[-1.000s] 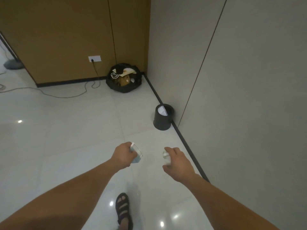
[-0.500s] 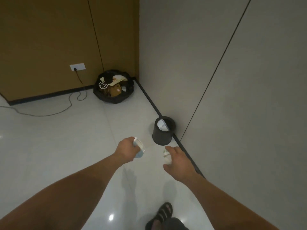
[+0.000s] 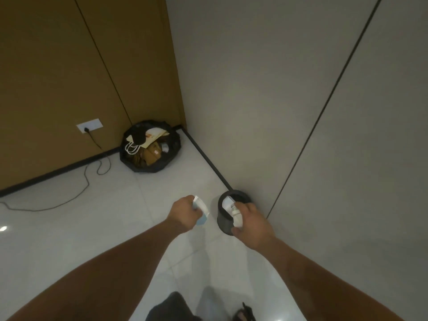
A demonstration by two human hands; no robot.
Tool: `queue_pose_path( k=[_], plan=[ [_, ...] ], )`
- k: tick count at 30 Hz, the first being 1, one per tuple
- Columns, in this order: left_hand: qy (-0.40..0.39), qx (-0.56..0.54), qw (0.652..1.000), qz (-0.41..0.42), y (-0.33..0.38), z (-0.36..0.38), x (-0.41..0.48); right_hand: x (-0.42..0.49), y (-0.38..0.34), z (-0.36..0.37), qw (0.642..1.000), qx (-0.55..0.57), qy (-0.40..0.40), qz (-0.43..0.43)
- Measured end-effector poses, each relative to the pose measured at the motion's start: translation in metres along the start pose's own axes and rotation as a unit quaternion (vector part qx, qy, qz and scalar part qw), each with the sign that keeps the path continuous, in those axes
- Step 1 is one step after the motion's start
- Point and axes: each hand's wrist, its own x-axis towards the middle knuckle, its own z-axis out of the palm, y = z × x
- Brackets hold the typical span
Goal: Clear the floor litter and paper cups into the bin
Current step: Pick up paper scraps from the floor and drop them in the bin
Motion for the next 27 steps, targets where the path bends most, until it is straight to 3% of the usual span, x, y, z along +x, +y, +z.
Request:
queue_pose_path(
  k=[9, 16, 22, 27],
  plan=[
    [-0.113, 0.045, 0.992, 0.045, 0.019, 0.018, 0.180, 0.120, 0.026, 0.013, 0.993, 0.014, -0.011, 0.116],
    [-0.225, 0.106, 0.967, 0.048, 0.005, 0.056, 0.324, 0.224, 0.048, 0.059, 0.969, 0.093, -0.025, 0.227],
    [-0.284, 0.141, 0.947, 0.057, -0.033, 0.162, 0.424, 0.313, 0.129, 0.150, 0.951, 0.123, -0.014, 0.284],
    [-0.286, 0.147, 0.943, 0.082, -0.078, 0.276, 0.498, 0.371, 0.216, 0.243, 0.954, 0.118, -0.012, 0.276]
  ],
)
